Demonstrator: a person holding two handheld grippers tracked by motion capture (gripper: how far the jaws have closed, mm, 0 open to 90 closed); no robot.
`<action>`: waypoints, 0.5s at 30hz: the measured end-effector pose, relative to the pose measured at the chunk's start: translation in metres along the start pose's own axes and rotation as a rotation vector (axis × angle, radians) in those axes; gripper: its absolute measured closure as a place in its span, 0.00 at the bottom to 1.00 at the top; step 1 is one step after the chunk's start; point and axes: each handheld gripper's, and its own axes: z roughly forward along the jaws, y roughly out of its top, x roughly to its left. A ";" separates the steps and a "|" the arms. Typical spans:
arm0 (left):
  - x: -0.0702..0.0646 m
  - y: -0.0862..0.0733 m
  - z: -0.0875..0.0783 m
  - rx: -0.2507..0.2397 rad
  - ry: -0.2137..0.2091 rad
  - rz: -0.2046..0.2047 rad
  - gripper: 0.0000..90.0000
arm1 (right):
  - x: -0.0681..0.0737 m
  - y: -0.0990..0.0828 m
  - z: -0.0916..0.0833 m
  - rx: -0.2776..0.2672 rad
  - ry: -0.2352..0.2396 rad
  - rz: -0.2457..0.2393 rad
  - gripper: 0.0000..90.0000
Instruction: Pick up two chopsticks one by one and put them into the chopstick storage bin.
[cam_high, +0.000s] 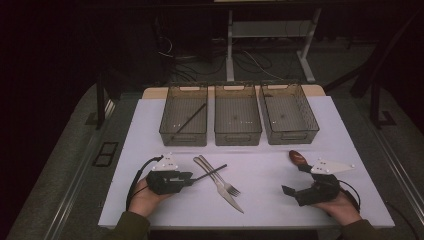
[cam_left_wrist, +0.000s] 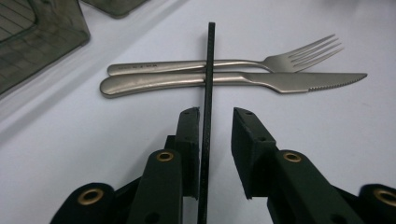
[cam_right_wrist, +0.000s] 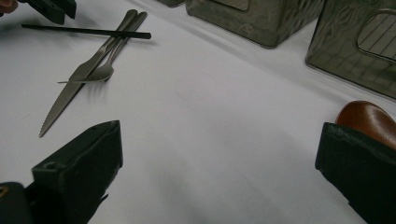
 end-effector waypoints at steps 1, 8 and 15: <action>0.000 0.000 0.001 0.007 -0.001 0.003 0.80 | 0.000 0.000 0.000 0.001 0.000 -0.001 0.00; 0.004 -0.003 0.007 0.033 0.001 -0.004 0.83 | 0.001 0.000 0.001 0.005 0.000 -0.002 0.00; 0.005 -0.005 0.009 0.050 0.004 -0.010 0.85 | 0.001 0.000 0.001 0.005 0.001 -0.003 0.00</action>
